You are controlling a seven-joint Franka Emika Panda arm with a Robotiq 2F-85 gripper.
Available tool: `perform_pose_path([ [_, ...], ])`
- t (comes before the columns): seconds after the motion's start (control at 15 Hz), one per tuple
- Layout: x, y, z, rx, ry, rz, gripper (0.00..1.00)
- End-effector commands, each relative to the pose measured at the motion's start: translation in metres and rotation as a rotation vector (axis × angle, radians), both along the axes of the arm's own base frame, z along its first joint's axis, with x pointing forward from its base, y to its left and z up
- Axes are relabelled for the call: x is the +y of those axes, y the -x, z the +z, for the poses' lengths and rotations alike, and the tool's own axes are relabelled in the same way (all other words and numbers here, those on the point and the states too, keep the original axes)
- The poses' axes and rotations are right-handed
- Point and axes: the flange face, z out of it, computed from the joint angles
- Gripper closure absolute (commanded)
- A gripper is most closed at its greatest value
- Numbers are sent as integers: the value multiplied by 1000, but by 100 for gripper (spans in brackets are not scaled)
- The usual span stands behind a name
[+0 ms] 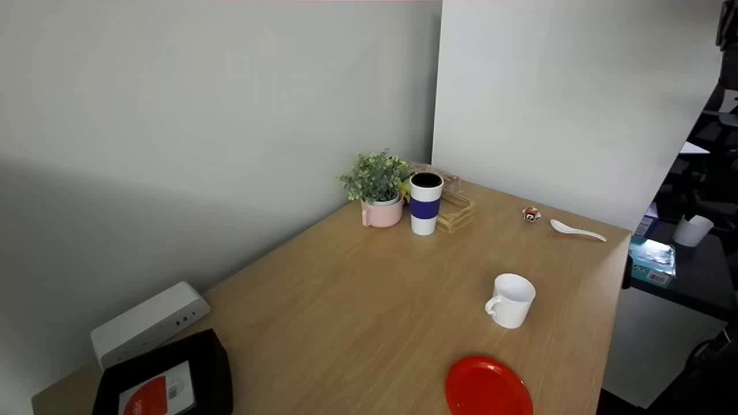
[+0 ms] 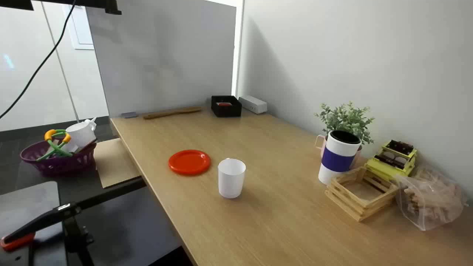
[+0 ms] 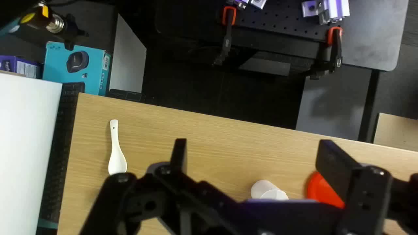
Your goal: Put the white cup on the orange plate
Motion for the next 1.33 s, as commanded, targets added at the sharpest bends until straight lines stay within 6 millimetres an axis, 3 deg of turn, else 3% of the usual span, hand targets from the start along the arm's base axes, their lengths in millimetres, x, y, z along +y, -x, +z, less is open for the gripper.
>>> perform_pose_path([
  [0.0, 0, 0, 0, 1, 0, 0, 0],
  [0.67, -3, 1, 1, -20, 10, -3, 0],
  [1.27, 9, -19, -8, -35, -229, 437, 0],
])
